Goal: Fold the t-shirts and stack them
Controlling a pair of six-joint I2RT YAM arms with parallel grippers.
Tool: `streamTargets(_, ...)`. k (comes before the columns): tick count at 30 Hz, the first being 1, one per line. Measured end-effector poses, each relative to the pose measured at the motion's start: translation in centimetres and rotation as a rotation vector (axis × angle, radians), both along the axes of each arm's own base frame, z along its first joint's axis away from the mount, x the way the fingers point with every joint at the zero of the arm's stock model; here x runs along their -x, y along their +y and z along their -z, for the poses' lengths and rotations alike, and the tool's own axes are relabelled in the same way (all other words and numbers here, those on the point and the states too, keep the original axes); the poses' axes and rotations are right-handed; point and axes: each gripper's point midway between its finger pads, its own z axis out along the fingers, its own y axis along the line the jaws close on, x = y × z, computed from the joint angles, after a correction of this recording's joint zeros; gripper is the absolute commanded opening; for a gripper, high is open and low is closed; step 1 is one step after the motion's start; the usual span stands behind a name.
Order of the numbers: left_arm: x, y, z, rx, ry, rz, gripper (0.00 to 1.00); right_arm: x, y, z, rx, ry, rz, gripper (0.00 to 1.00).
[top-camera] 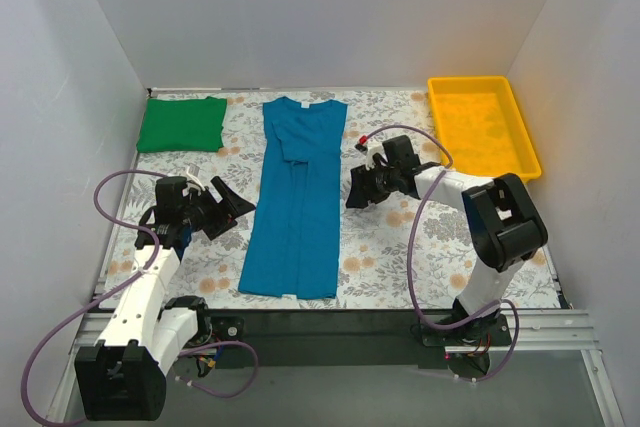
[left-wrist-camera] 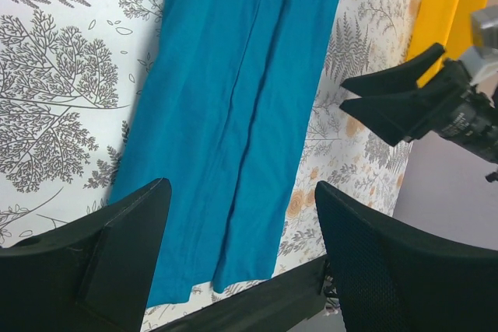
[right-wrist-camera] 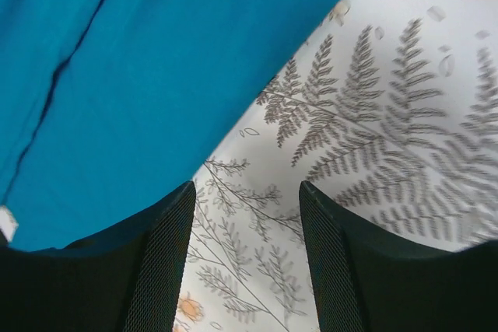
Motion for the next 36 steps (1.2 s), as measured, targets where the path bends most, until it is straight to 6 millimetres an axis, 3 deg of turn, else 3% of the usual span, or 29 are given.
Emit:
streamTargets(3, 0.0, -0.1, -0.1, 0.001, -0.008, 0.005, 0.73, 0.8, 0.8, 1.5, -0.034, 0.123, 0.046, 0.61)
streamTargets(12, 0.0, -0.1, -0.2, -0.001, -0.013, 0.009, 0.73, 1.2, 2.9, 1.6, -0.141, 0.250, 0.058, 0.56)
streamTargets(24, -0.2, -0.1, -0.2, -0.001, -0.020, 0.009, 0.73, 2.7, 4.8, 1.6, -0.156, 0.268, 0.009, 0.55)
streamTargets(36, -0.2, -0.1, -0.2, -0.001, -0.021, 0.009, 0.73, 2.7, 5.2, 2.0, -0.154, 0.268, 0.008, 0.45)
